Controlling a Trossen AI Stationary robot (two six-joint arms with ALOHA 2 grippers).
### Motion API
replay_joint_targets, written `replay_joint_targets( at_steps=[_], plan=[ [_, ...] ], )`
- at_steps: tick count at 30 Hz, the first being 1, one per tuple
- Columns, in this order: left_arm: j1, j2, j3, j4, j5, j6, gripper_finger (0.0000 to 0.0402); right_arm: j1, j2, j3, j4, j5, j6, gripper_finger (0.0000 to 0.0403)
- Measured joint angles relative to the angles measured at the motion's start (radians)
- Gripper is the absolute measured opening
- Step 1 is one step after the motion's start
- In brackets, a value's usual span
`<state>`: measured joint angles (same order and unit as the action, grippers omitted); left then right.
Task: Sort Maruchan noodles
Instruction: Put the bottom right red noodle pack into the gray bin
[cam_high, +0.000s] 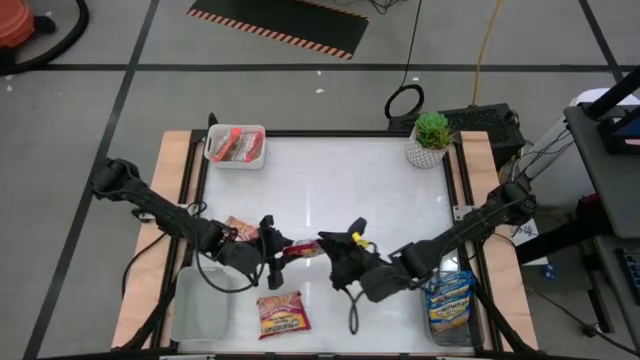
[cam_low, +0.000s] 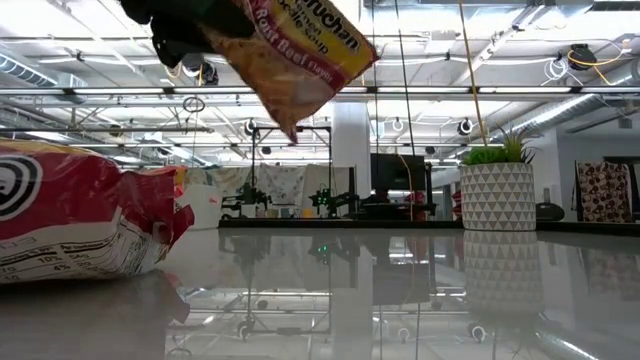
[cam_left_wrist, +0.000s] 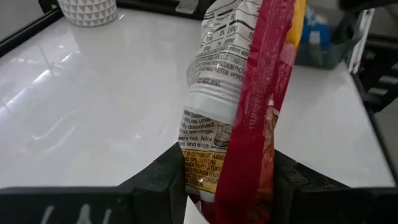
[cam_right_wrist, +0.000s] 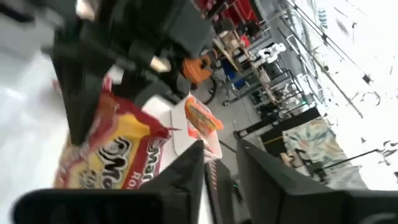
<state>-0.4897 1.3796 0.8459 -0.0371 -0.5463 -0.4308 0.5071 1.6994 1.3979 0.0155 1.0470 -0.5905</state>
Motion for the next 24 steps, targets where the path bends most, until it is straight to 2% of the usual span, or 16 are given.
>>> replay_joint_targets(
  at_steps=[5, 8, 10, 13, 15, 19, 22, 24],
  plan=[
    [-0.024, -0.026, 0.0, 0.082, -0.001, 0.034, 0.0144, 0.035, -0.088, -0.009, -0.116, -0.021, 0.237, 0.0143],
    [-0.049, -0.04, 0.0, 0.149, -0.005, 0.086, 0.0144, 0.038, -0.157, -0.071, -0.132, -0.14, 0.364, 0.0165],
    [-0.066, -0.05, 0.0, 0.202, -0.016, 0.126, 0.0144, 0.035, -0.207, -0.134, -0.081, -0.236, 0.413, 0.0175],
    [-0.092, -0.07, 0.0, 0.249, -0.049, 0.179, 0.0144, 0.03, -0.282, -0.253, 0.098, -0.311, 0.413, 0.0185],
    [-0.106, -0.085, 0.0, 0.259, -0.072, 0.206, 0.0145, 0.03, -0.334, -0.351, 0.255, -0.321, 0.374, 0.0189],
    [-0.121, -0.121, 0.0, 0.257, -0.102, 0.242, 0.0145, 0.029, -0.432, -0.568, 0.615, -0.428, 0.33, 0.0194],
    [-0.129, -0.143, 0.0, 0.266, -0.111, 0.266, 0.0145, 0.02, -0.483, -0.717, 0.857, -0.501, 0.347, 0.0196],
    [-0.13, -0.151, 0.0, 0.291, -0.111, 0.281, 0.0145, 0.01, -0.507, -0.793, 0.952, -0.533, 0.381, 0.0197]
  ],
)
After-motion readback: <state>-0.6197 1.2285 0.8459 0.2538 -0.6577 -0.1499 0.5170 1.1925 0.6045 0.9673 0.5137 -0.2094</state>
